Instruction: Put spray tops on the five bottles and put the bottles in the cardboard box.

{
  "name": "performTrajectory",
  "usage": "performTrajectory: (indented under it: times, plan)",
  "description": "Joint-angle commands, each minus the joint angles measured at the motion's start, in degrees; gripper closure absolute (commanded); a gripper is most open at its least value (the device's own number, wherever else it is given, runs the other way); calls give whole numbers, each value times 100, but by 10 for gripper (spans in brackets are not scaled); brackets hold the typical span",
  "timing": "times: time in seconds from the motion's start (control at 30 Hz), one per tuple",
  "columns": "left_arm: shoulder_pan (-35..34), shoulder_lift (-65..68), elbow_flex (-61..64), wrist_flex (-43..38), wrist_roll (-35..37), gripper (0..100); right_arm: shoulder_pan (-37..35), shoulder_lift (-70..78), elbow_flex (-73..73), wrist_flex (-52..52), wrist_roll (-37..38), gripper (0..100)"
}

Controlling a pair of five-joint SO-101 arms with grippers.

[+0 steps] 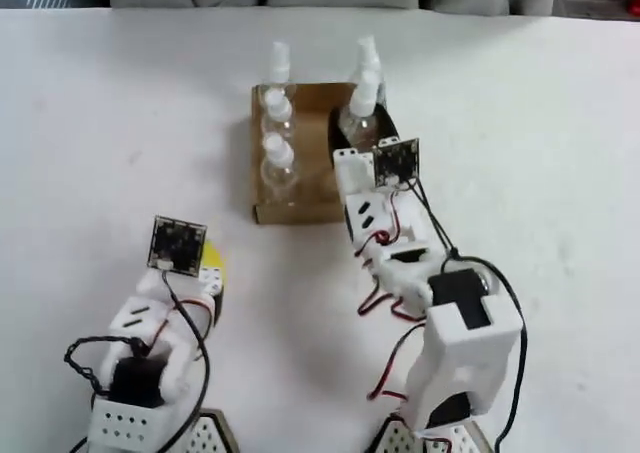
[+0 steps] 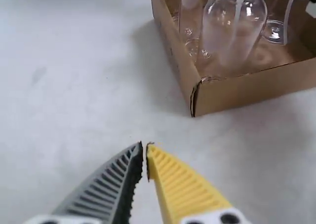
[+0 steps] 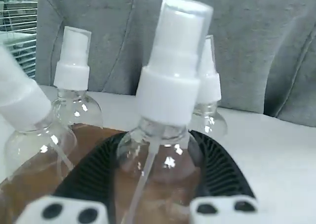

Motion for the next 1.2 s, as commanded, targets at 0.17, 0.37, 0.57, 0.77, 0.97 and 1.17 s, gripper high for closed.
performTrajectory:
  times: [0.17, 0.37, 0.57, 0.77, 0.97, 1.17]
  plan:
    - [-22, -66, -18, -141, -44, 979, 75, 259, -440, -171, 422, 983]
    - [-22, -66, -18, -141, -44, 979, 198, 321, -598, -127, 422, 983]
    - [-22, -66, -18, -141, -44, 979, 259, 365, -615, -119, 387, 983]
    - [-31, -66, -18, -132, -44, 979, 268, 892, -958, -127, 431, 983]
    - [-31, -66, -18, -132, -44, 979, 251, 1024, -985, -163, 431, 983]
    - [-31, -66, -18, -132, -44, 979, 233, 1015, -862, -163, 431, 981]
